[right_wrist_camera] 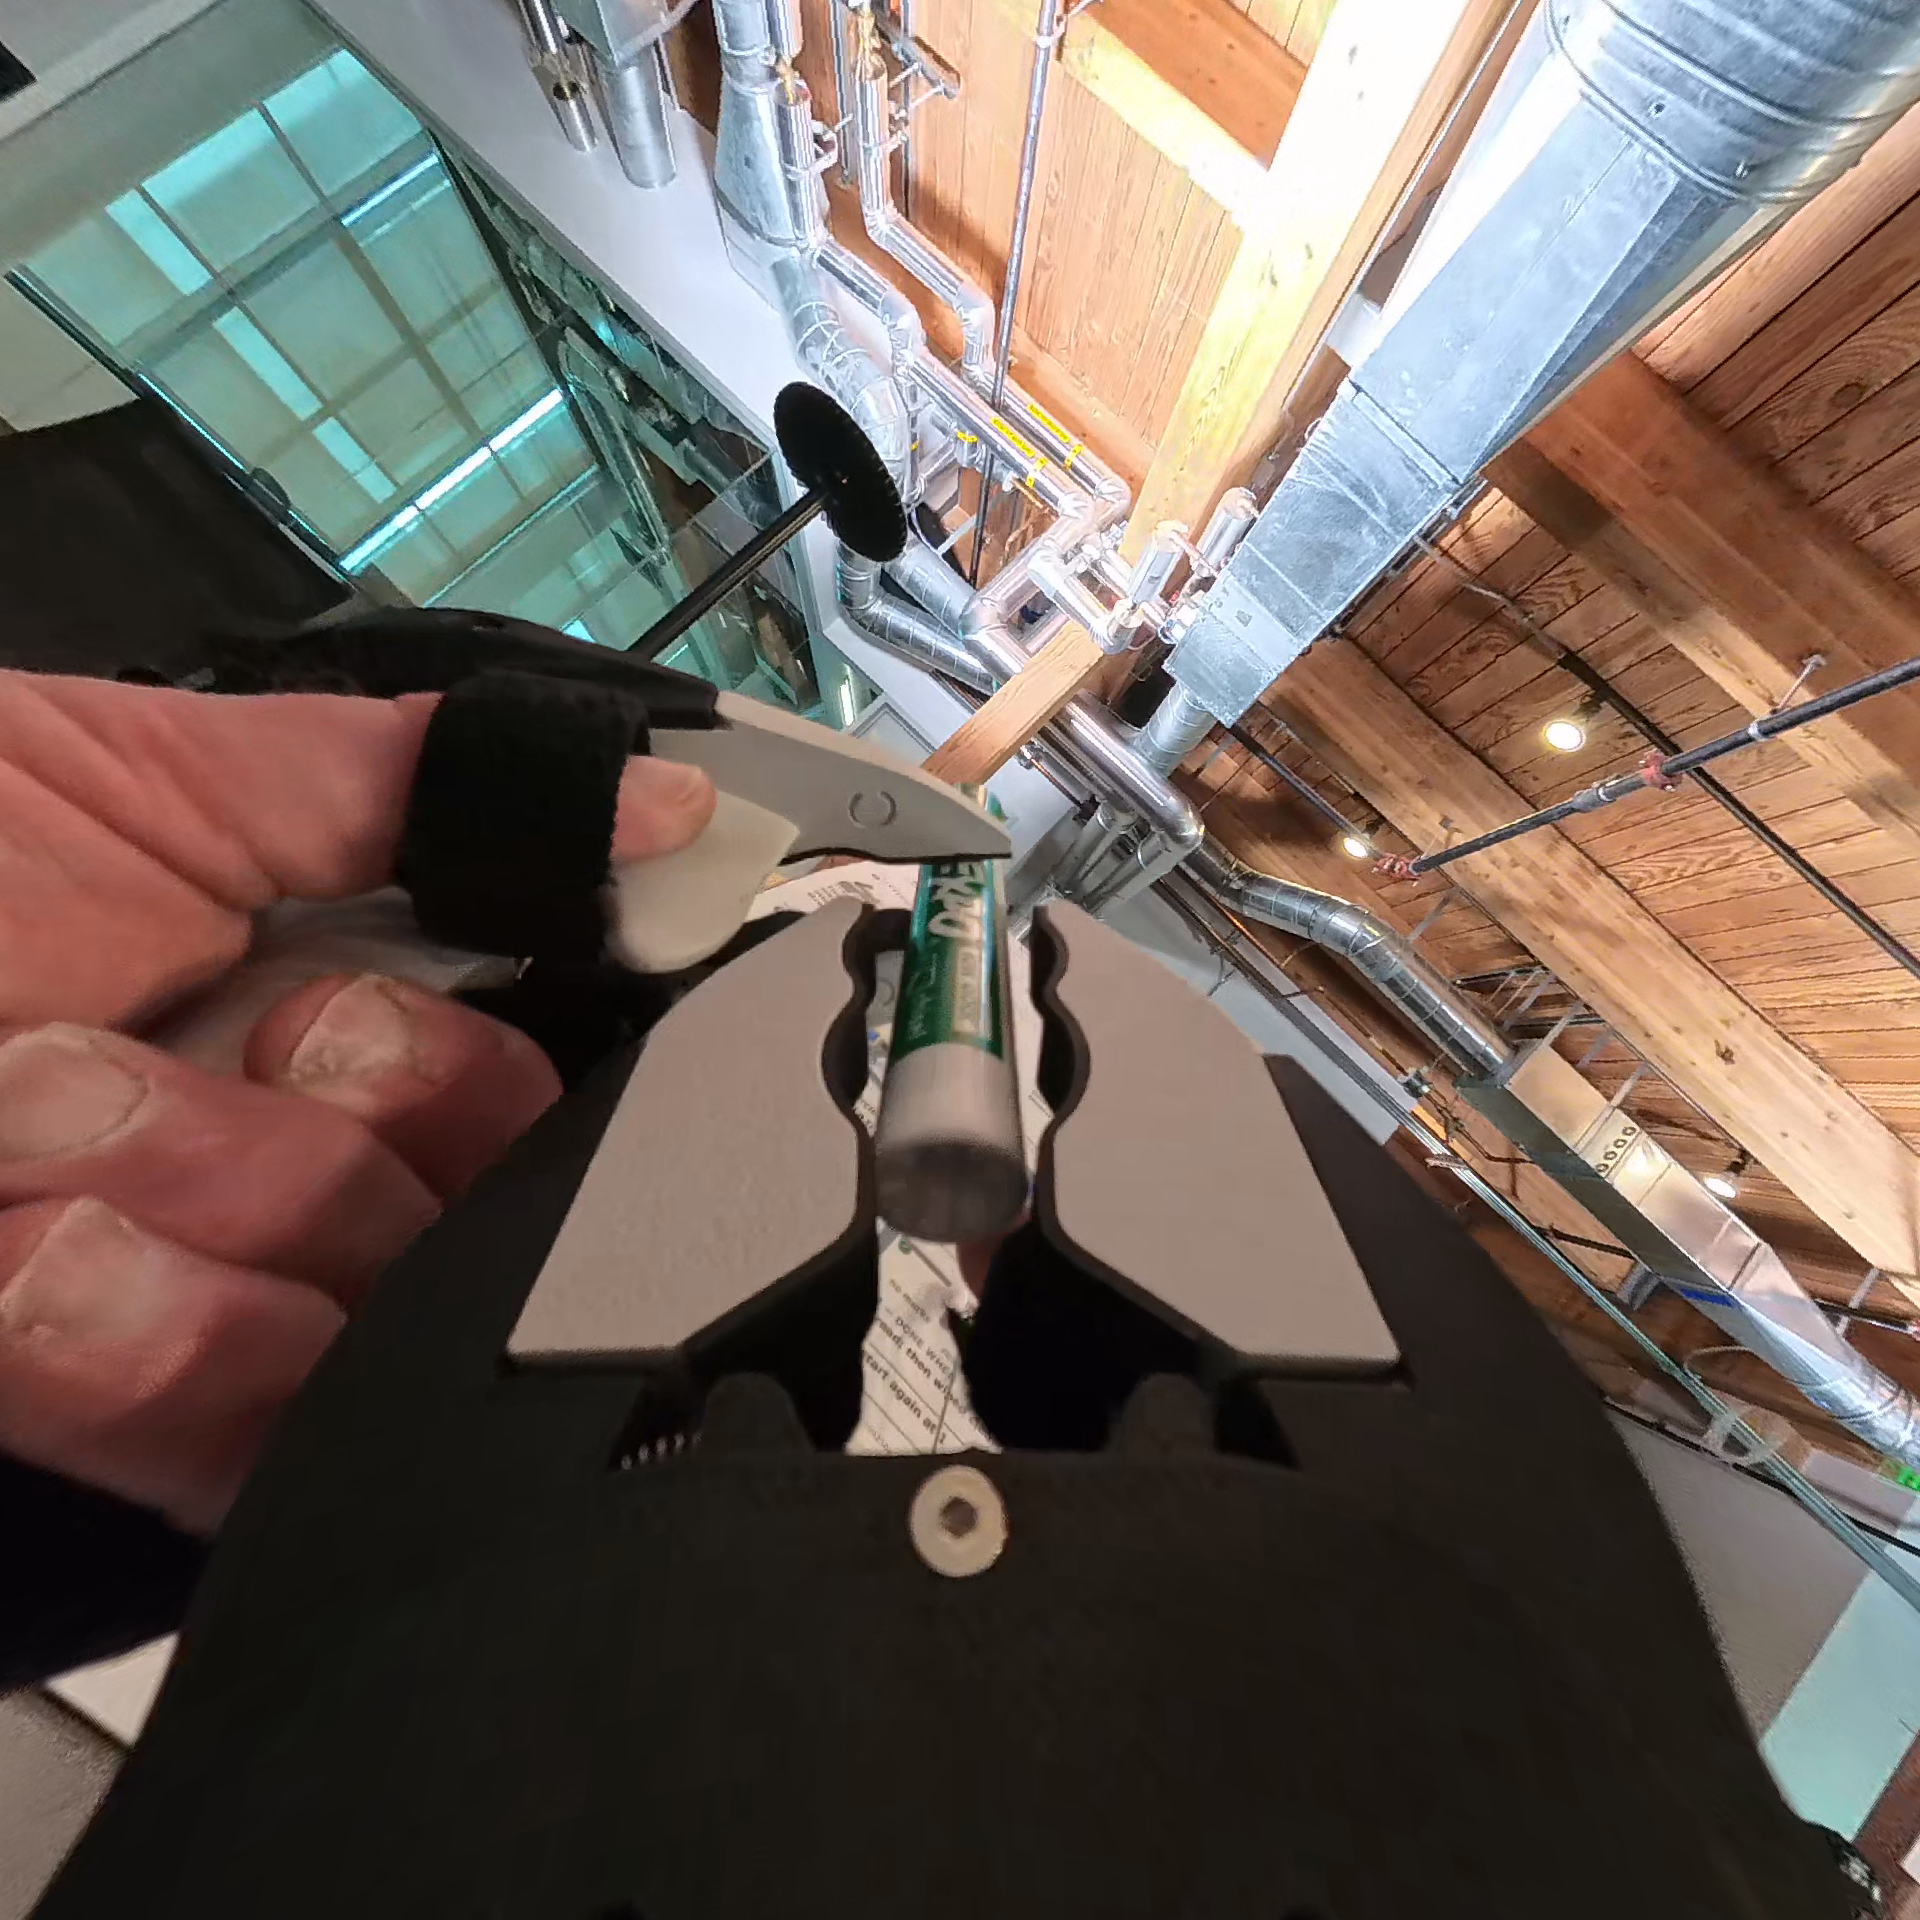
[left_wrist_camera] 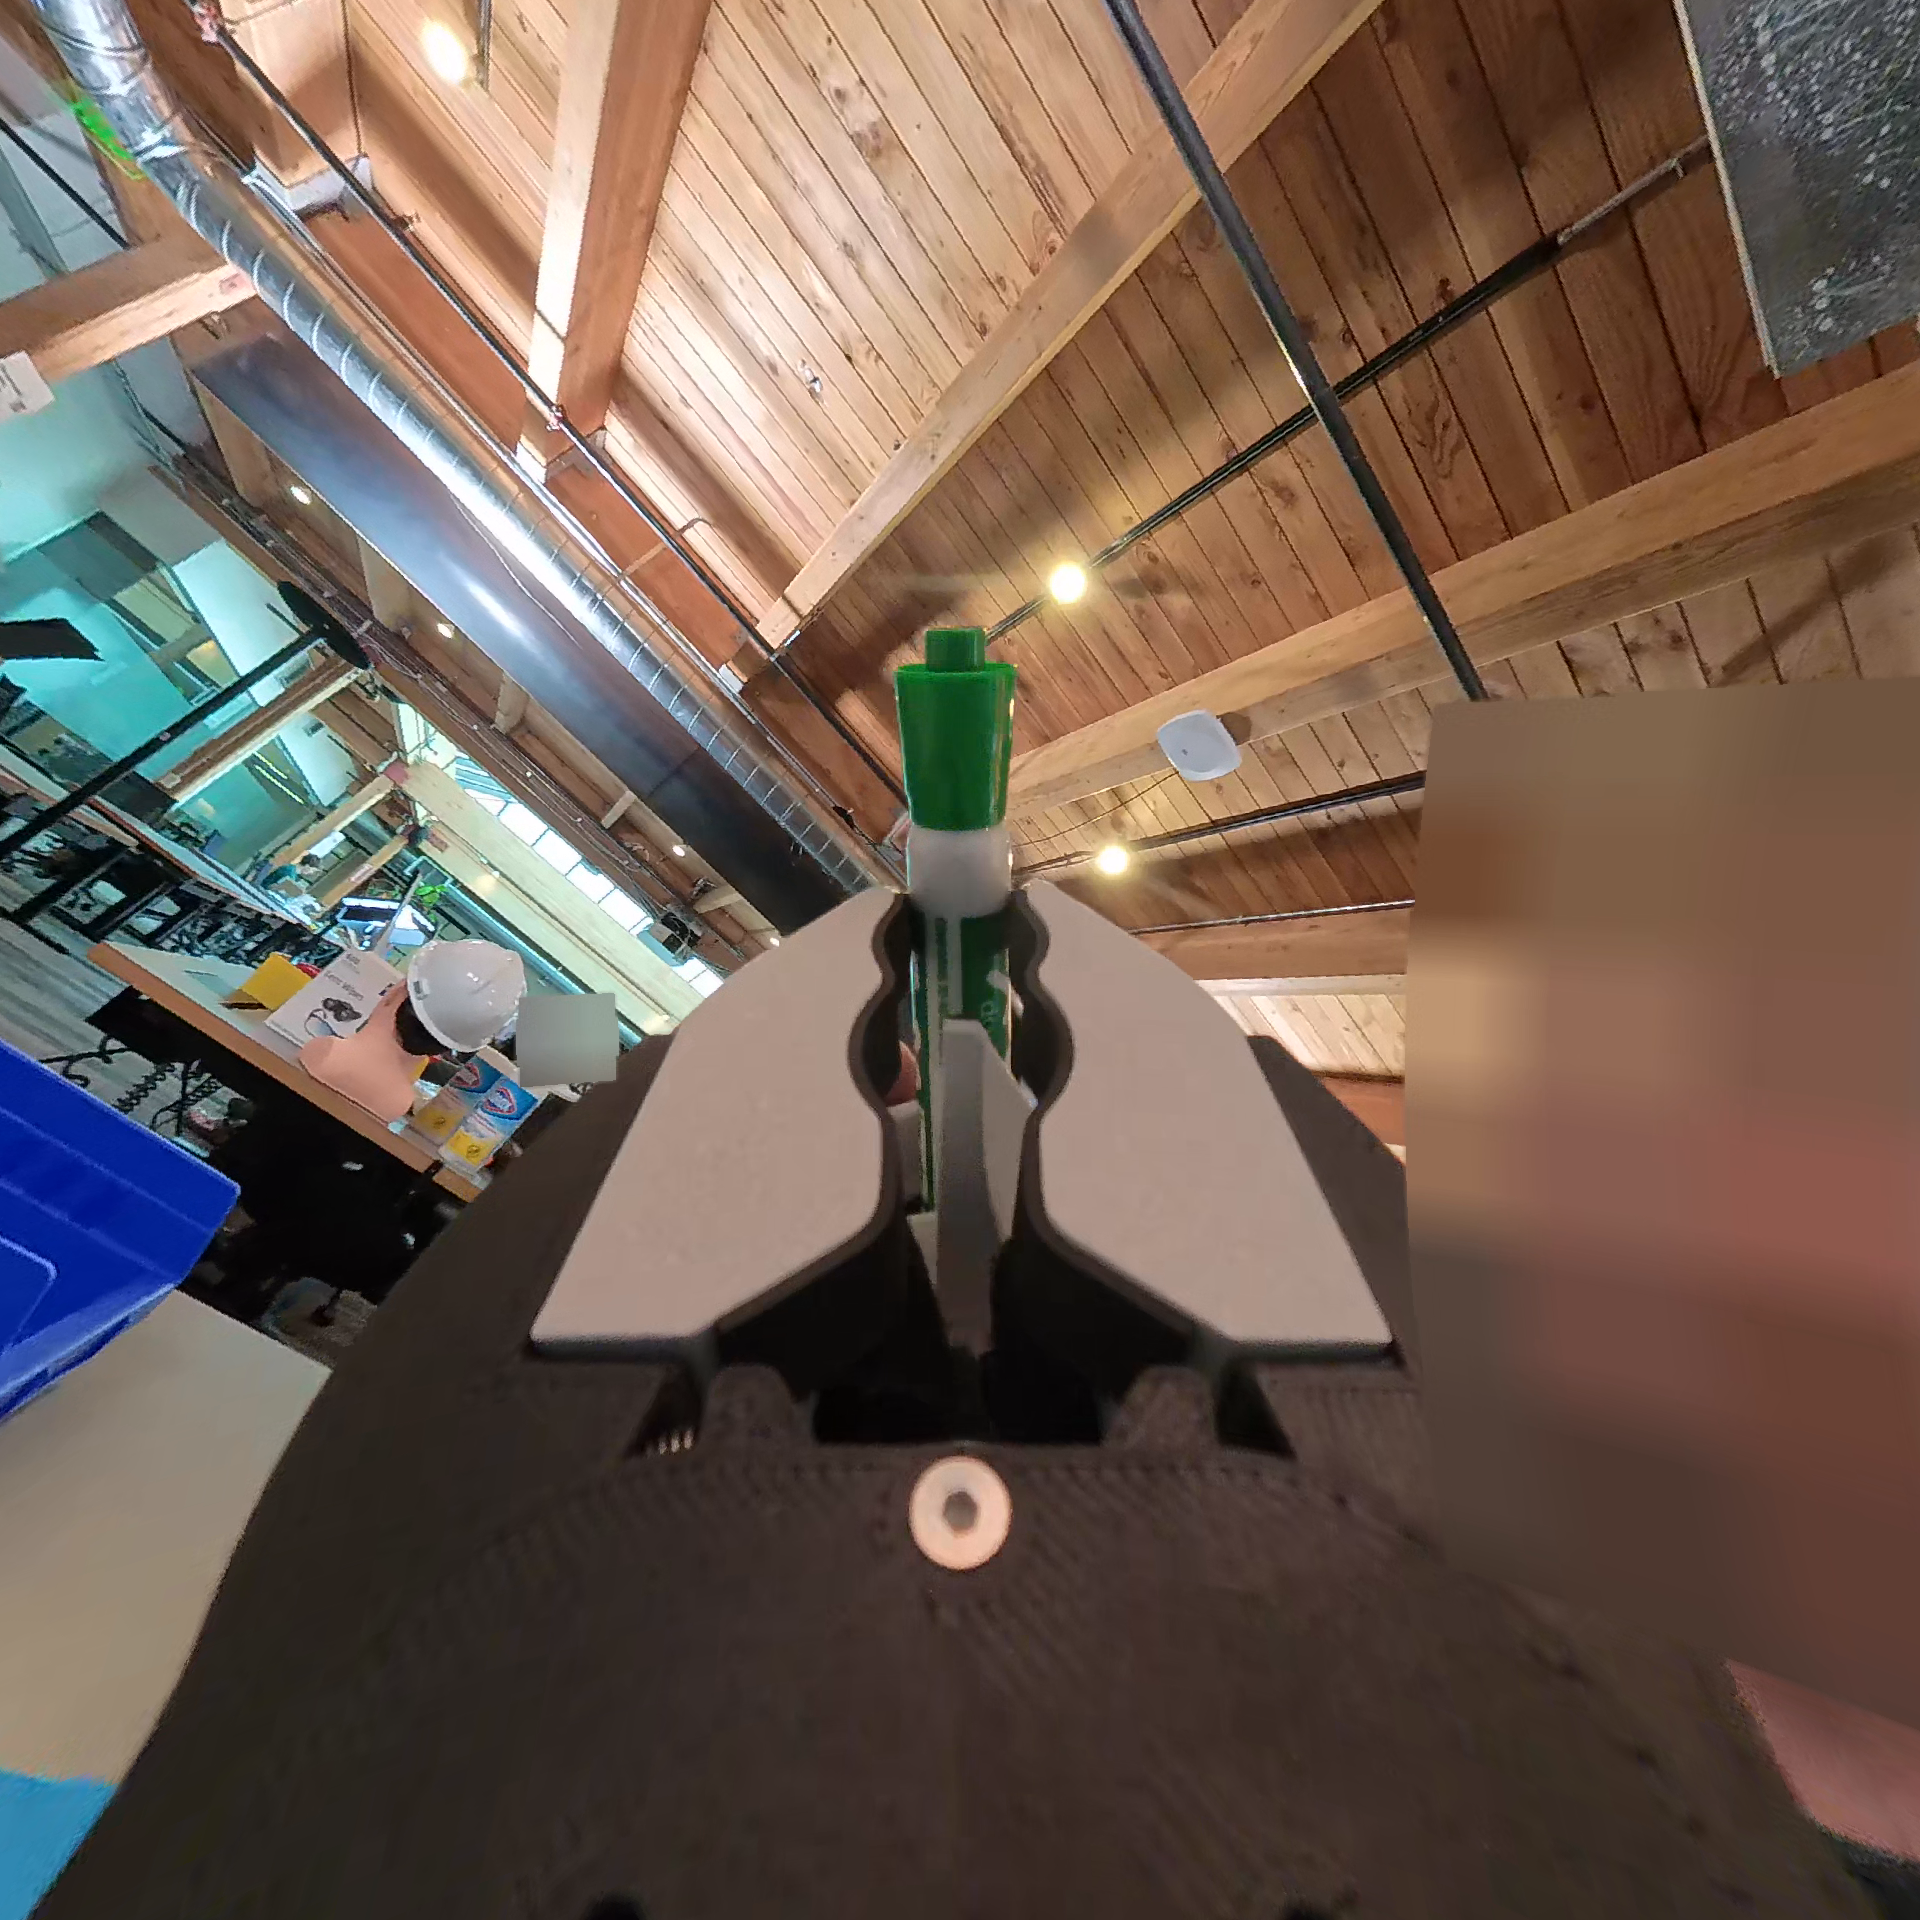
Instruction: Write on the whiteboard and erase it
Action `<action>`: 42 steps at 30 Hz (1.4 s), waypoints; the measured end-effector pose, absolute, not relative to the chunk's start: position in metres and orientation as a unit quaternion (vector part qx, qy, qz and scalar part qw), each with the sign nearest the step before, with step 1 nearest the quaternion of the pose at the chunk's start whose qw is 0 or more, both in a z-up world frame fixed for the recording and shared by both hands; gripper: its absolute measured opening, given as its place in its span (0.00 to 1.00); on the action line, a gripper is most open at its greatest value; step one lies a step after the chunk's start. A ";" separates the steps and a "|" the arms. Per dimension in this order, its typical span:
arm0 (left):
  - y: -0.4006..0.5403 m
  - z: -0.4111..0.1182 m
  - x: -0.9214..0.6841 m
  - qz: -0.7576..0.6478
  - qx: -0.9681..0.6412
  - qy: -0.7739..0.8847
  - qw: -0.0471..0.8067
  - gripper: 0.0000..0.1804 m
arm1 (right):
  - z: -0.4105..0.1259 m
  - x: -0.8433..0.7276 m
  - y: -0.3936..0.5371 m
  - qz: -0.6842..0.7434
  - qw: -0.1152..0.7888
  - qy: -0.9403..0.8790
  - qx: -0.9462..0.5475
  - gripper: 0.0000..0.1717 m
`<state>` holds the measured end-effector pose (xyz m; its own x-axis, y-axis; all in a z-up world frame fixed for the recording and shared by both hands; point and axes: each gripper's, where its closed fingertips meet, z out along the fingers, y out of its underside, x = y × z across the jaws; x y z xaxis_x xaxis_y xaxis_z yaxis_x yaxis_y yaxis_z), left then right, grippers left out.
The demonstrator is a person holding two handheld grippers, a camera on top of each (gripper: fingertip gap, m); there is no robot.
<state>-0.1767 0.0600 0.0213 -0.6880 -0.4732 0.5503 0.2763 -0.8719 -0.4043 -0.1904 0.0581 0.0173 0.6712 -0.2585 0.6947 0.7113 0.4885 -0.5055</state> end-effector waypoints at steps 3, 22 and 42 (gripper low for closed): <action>0.058 0.024 -0.178 -0.908 -0.334 0.149 0.205 0.10 | 0.020 -0.189 0.057 -0.308 0.815 -0.280 -0.404 0.15; 0.061 0.030 -0.186 -0.887 -0.332 0.206 0.244 0.13 | 0.023 -0.177 0.043 -0.139 0.808 -0.316 -0.477 0.12; -0.040 -0.005 -0.169 -0.593 -0.264 0.630 0.426 0.21 | 0.000 -0.147 -0.058 0.174 0.690 -0.461 -0.529 0.13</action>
<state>-0.1690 -0.0403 -0.0054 -0.4970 -0.8385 -0.2235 0.1735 0.1564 -0.9723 -0.1469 -0.0577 0.0001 0.5135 0.7291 0.4525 0.2478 0.3788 -0.8917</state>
